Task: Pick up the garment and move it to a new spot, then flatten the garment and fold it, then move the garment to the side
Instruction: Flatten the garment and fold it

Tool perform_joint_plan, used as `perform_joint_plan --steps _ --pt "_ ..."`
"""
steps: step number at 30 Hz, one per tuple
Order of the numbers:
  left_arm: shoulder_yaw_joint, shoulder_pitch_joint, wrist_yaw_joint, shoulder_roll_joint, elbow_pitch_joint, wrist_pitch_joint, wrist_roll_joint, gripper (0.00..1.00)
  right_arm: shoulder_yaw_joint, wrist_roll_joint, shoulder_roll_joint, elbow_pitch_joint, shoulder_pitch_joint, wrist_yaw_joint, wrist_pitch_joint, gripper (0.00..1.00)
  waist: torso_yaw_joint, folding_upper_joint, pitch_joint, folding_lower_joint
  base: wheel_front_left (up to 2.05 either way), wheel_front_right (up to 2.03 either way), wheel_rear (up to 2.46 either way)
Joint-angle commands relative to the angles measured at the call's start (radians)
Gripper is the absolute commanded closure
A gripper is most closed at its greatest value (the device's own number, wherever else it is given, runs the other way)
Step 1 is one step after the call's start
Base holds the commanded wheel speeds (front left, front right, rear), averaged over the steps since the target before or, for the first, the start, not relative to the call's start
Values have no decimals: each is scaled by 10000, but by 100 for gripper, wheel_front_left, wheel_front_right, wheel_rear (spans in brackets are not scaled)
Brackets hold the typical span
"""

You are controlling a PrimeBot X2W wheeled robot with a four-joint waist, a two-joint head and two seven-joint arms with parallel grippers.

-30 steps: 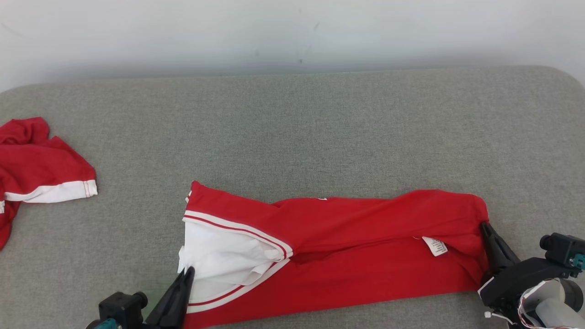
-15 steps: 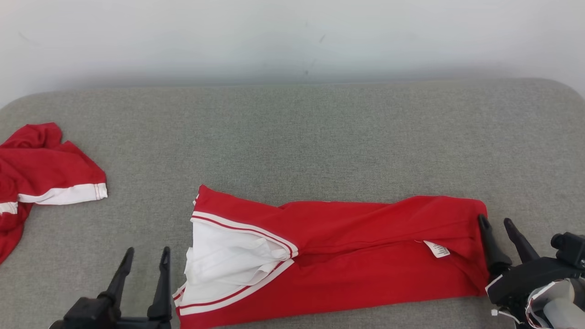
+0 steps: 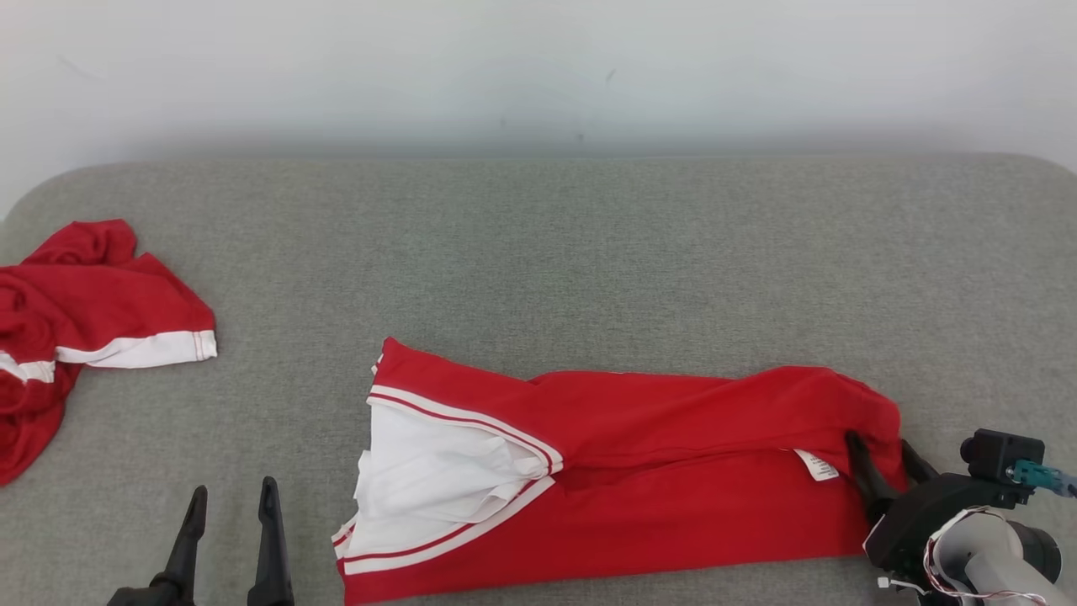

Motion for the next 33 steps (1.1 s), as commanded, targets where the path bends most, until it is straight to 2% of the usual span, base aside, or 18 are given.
perform_joint_plan --steps 1,5,6,7,8,14,24,28,33 --pt "94 52 -63 -69 71 -25 123 0 103 -96 56 194 -84 -25 131 0 92 -1 14 0 0 0 0" --pt "310 30 -144 -210 146 -25 292 0 313 80 241 476 -94 -22 344 0 181 -1 -4 0 0 0 0" --pt "350 37 -168 -228 153 -25 300 0 350 114 252 487 -102 -22 347 54 185 -1 -8 0 0 0 0" --pt "385 55 -157 -236 168 -25 306 0 405 173 271 482 -100 -17 374 80 185 -1 -13 0 0 0 0" --pt "419 77 -158 -246 183 -25 303 0 468 209 271 470 -92 -8 399 100 181 -1 -20 0 0 0 0" --pt "531 150 -219 -279 230 -25 304 0 570 415 -33 544 -217 -14 224 100 82 -1 -79 0 0 0 0" --pt "483 270 -248 -277 270 -25 300 0 -38 626 -1723 1235 -469 -26 -259 100 -114 -1 -290 0 0 0 0" --pt "615 369 -227 -276 245 -25 298 0 -193 707 -1894 1076 -370 -26 -327 100 -280 -1 -429 0 0 0 0" --pt "726 549 -145 -277 240 -25 202 0 -123 1011 -1553 66 -162 -25 -167 100 -502 -1 -563 0 0 0 0"
